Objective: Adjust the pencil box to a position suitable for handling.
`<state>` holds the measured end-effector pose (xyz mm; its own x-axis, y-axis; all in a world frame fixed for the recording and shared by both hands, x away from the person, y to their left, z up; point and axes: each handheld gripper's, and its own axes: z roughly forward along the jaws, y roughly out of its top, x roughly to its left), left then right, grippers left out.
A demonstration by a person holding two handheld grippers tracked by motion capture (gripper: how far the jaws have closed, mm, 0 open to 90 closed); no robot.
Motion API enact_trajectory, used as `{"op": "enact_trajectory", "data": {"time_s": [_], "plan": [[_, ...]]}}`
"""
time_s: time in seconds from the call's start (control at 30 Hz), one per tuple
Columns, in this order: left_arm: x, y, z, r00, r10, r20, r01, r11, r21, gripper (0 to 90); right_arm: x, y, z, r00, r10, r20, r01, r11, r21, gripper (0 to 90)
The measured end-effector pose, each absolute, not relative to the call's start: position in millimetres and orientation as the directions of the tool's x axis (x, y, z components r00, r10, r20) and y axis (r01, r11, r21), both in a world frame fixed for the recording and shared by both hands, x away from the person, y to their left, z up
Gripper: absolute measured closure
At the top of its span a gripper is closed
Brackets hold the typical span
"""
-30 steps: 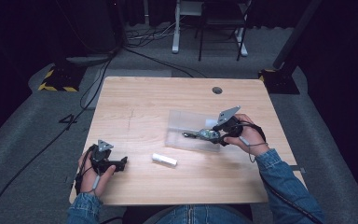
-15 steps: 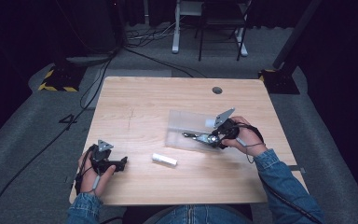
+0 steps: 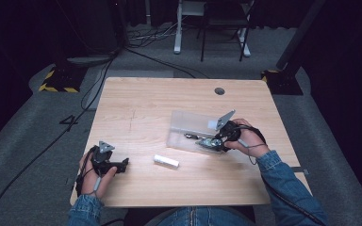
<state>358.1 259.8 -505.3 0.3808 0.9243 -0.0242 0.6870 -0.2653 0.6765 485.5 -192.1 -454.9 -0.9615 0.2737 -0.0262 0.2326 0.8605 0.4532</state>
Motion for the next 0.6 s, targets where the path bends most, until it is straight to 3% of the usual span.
{"op": "enact_trajectory", "data": {"time_s": [0.6], "plan": [[358.1,259.8,-505.3,0.381,0.924,-0.024,0.687,-0.266,0.677,5.4,483.9,-190.8,-456.3,-0.953,0.3,0.035,0.281,0.836,0.471,42.3]]}}
